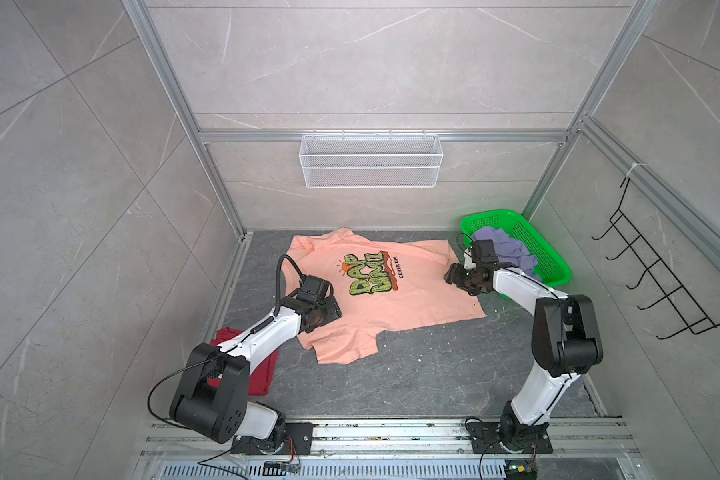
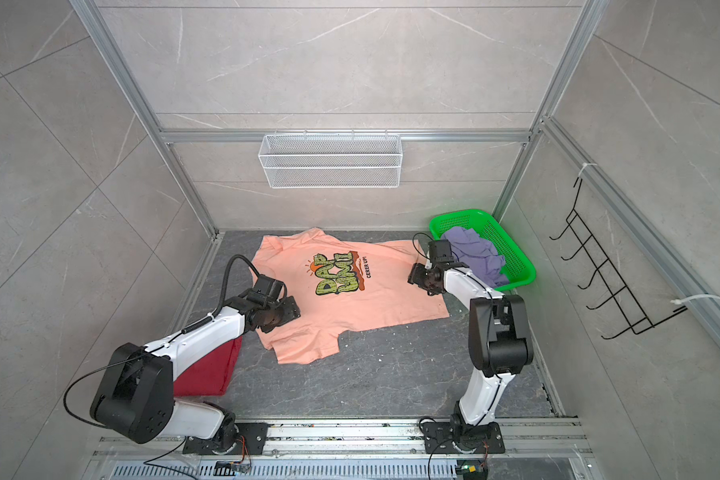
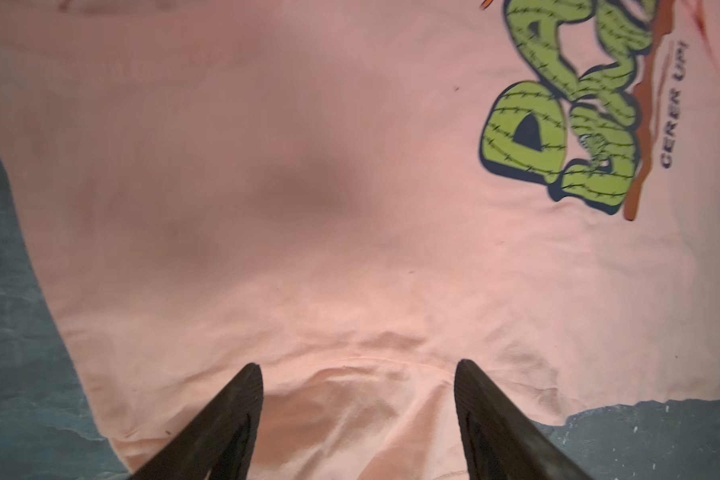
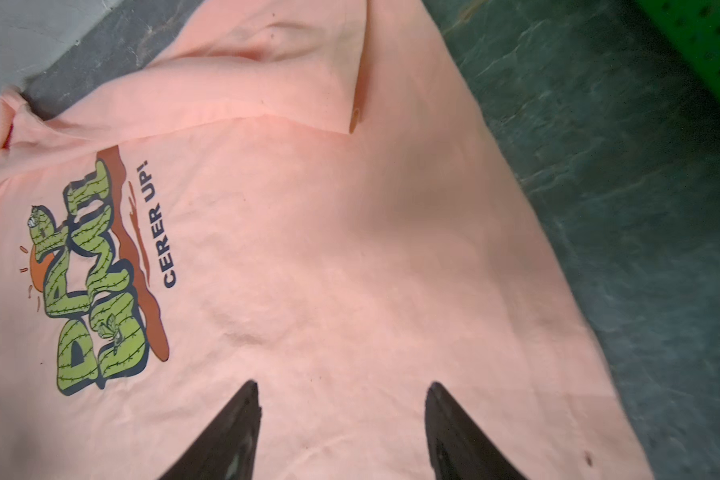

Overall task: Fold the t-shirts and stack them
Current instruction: 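Release the shirt and move both grippers to its hem nearest the robot, then grasp the pink t-shirt's near hem corners with the left and right grippers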

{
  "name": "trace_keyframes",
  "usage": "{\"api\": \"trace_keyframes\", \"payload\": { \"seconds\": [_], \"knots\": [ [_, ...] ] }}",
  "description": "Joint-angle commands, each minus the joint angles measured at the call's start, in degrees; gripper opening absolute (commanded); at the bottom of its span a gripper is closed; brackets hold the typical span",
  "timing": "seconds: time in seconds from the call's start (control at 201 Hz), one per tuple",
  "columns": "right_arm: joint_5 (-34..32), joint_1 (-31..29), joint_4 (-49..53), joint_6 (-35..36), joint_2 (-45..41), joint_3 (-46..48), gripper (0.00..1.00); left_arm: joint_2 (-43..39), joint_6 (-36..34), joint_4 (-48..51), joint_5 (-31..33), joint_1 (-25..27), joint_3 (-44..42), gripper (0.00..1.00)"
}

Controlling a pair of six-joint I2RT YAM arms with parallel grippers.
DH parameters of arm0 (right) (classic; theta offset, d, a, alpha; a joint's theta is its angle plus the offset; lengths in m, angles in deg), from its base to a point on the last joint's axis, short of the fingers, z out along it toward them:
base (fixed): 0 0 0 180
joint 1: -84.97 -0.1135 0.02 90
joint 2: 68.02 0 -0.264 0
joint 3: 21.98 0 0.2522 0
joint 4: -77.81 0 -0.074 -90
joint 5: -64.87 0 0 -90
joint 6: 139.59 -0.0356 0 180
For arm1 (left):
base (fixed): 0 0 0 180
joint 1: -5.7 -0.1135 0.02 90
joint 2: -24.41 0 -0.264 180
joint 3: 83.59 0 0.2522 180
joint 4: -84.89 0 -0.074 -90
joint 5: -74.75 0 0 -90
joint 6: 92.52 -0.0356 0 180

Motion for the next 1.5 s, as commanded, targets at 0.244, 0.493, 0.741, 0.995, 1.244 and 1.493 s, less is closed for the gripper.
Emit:
{"api": "trace_keyframes", "payload": {
  "seconds": [0.244, 0.493, 0.741, 0.995, 1.244, 1.493],
  "knots": [
    [1.19, 0.04, -1.66, -5.54, 1.74, 7.00, 0.63, 3.13, 8.87, -8.43, -0.64, -2.93, -8.18, 0.75],
    [1.19, -0.16, 1.31, -8.18, -1.26, 14.23, 0.62, 6.88, 5.68, -10.12, -3.32, -11.51, -10.04, 0.75],
    [0.82, -2.66, -1.81, -13.93, -10.78, 25.85, 0.62, 14.14, -3.87, -6.93, -4.12, -17.34, 0.54, 0.75],
    [-1.06, -2.68, -0.24, -8.44, -16.28, 21.93, 0.63, 8.41, -11.95, -5.22, -7.04, -17.79, 7.38, 0.71],
    [-11.59, -2.42, 12.69, -9.40, -26.04, 20.69, 0.73, -11.48, -6.18, 12.54, -0.62, -16.09, 3.85, 0.72],
    [-11.07, 2.65, 10.66, -13.56, -29.65, 27.57, 0.84, -23.00, 4.13, 21.12, -3.06, -11.46, -6.93, 0.72]
  ]
}}
